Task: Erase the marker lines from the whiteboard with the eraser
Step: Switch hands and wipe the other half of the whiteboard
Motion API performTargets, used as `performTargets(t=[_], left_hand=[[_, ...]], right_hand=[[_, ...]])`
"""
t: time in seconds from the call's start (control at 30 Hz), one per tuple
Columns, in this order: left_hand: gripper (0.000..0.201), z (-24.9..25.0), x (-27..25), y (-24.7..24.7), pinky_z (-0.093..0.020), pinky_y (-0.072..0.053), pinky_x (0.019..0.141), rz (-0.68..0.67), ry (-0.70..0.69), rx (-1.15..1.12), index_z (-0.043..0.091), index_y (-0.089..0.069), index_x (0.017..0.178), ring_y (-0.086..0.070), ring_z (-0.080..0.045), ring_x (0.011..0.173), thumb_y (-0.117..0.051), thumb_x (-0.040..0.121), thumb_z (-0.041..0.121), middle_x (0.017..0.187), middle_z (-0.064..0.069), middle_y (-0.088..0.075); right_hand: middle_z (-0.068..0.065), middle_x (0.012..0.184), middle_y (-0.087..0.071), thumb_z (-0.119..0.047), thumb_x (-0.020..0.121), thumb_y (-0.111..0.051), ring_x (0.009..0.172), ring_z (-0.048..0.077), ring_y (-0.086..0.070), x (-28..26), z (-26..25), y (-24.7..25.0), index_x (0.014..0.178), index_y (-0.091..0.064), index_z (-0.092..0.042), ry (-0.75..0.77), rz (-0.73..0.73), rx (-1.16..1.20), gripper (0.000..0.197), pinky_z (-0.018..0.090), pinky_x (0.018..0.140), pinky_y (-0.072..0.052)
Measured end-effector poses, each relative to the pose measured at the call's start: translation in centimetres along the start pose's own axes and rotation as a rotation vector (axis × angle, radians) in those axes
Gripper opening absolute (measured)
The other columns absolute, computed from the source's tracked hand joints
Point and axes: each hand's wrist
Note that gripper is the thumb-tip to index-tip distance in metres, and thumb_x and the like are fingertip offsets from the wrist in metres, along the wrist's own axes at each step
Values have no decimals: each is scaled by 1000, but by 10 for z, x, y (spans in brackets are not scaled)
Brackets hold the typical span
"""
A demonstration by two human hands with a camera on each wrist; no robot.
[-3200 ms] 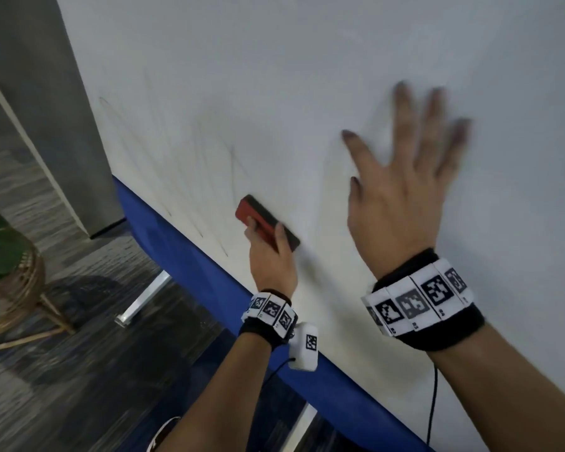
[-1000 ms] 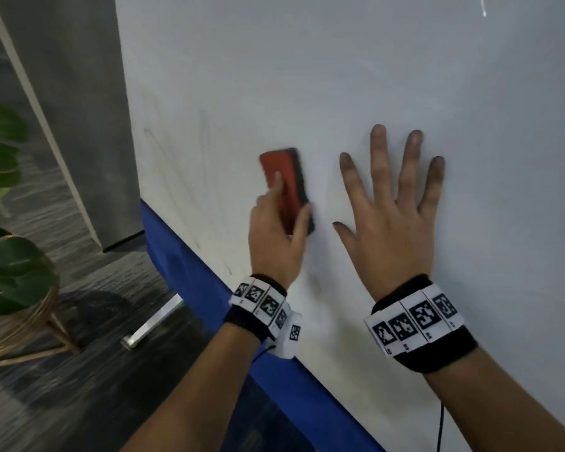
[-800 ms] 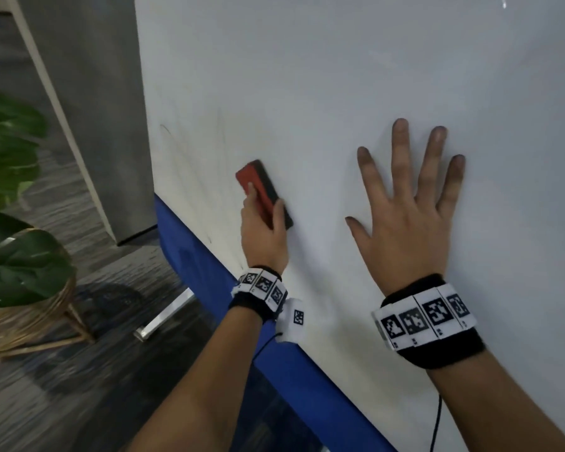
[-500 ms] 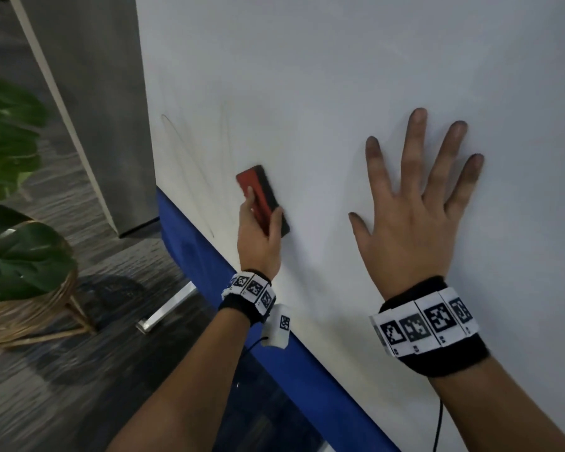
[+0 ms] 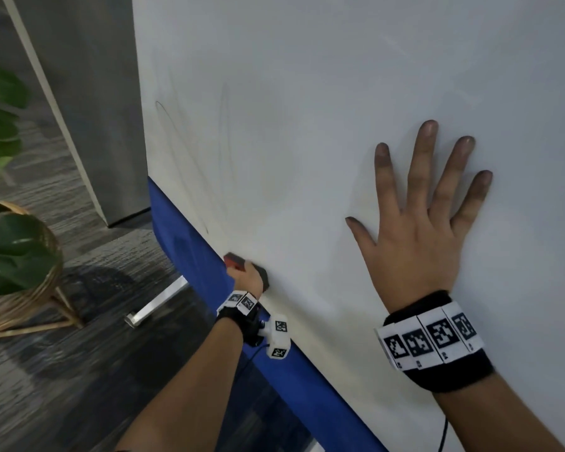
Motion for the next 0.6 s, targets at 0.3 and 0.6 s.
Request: performTargets(t=[0.3, 0.6], left_hand=[[65, 90, -49, 12, -26, -45, 108, -1, -912, 28, 28, -26, 157, -53, -12, 124, -50, 100, 48, 135, 10, -54], [63, 113, -53, 25, -31, -47, 107, -47, -899, 46, 32, -28, 155, -55, -14, 121, -51, 100, 50, 133, 8, -57]], right_hand=[[17, 170, -3, -45, 94, -68, 152, 44, 4, -2, -10, -4, 164, -17, -23, -21, 15, 32, 89, 52, 122, 19], [15, 170, -15, -16, 85, -79, 153, 47, -3, 27, -29, 6, 149, -51, -22, 59, 14, 118, 70, 53, 125, 11]])
Point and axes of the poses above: each hand's wrist, its own x-axis towards the middle knuckle, its own y-axis out of the back of the hand, z = x × y
